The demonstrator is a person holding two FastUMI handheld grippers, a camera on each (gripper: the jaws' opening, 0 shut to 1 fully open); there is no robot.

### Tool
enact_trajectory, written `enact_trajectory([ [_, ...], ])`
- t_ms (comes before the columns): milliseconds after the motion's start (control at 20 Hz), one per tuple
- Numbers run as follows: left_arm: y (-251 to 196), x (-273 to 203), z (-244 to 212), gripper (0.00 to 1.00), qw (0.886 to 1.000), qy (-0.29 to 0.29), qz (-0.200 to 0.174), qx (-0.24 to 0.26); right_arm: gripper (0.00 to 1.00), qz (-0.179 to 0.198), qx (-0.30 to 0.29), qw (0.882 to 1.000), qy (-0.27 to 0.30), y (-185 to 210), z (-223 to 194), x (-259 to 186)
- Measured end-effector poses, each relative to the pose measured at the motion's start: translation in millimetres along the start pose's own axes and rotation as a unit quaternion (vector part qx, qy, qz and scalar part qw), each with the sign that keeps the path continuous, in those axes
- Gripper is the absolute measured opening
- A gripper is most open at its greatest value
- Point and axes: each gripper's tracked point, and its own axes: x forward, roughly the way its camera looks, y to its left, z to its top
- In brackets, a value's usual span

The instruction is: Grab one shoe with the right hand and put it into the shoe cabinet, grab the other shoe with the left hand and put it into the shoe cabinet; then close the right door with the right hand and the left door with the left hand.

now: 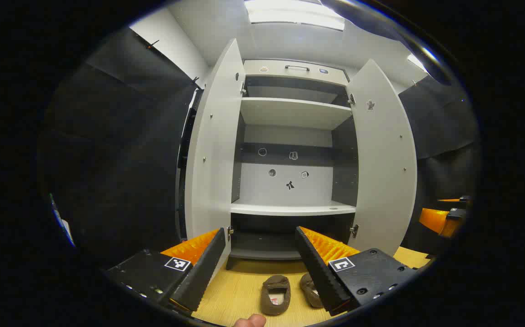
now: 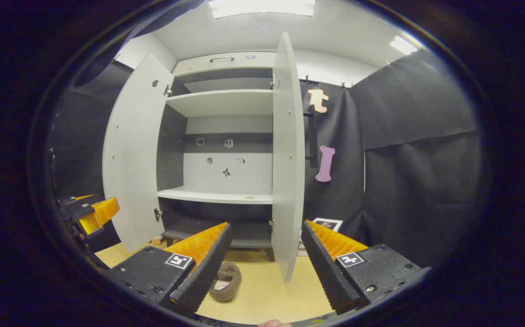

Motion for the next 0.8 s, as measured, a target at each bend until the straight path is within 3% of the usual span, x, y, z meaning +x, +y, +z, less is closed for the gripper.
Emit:
enact_trajectory([
  [450,-24.1,-4.6,2.3,0.94,1.0,-0.003,-0.027,0.002,1.0,-0.017,-0.01,1.0,-0.017,-17.1,16.4,-14.6],
  [800,-17.6,-1.2,3.7,0.95,1.0,-0.003,-0.019,0.008,1.0,-0.008,-0.015,1.0,-0.026,-11.2,21.9,-14.7],
])
